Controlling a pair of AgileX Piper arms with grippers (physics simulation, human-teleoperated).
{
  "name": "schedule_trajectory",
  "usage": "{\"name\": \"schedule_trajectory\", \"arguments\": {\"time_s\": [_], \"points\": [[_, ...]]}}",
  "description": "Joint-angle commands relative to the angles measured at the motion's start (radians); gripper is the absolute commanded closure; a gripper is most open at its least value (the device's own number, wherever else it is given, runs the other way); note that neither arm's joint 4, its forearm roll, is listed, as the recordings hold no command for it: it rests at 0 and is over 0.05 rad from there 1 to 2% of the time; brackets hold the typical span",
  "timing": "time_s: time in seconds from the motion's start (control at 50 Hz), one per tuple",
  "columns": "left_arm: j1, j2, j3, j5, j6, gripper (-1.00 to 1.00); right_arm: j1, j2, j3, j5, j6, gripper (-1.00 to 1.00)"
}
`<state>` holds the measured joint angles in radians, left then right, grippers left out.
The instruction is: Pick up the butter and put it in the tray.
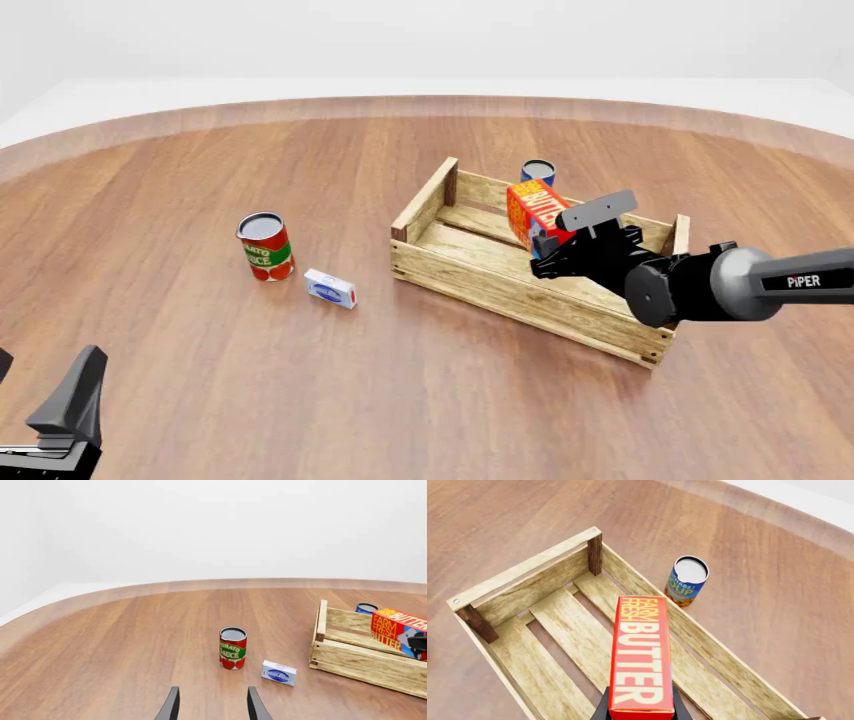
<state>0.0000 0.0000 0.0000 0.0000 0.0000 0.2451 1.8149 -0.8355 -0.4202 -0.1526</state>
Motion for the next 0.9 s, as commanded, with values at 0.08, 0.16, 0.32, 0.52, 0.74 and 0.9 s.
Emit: {"name": "schedule_trajectory", "arguments": {"time_s": [0.08,0.16,0.32,0.52,0.74,0.9], "points": [[0.000,0.000,0.000,0.000,0.000,-1.00,-0.001,0.001,-0.029,0.017,0.015,1.00],[0.000,0.000,0.000,0.000,0.000,-1.00,0.004,0.005,-0.034,0.025,0.019,1.00],[0.000,0.000,0.000,0.000,0.000,-1.00,0.010,0.015,-0.044,0.043,0.018,1.00],[0.000,0.000,0.000,0.000,0.000,-1.00,0.005,0.022,-0.052,0.053,0.017,1.00],[0.000,0.000,0.000,0.000,0.000,-1.00,0.008,0.029,-0.060,0.065,0.019,1.00],[0.000,0.000,0.000,0.000,0.000,-1.00,0.008,0.035,-0.067,0.074,0.020,1.00]]}}
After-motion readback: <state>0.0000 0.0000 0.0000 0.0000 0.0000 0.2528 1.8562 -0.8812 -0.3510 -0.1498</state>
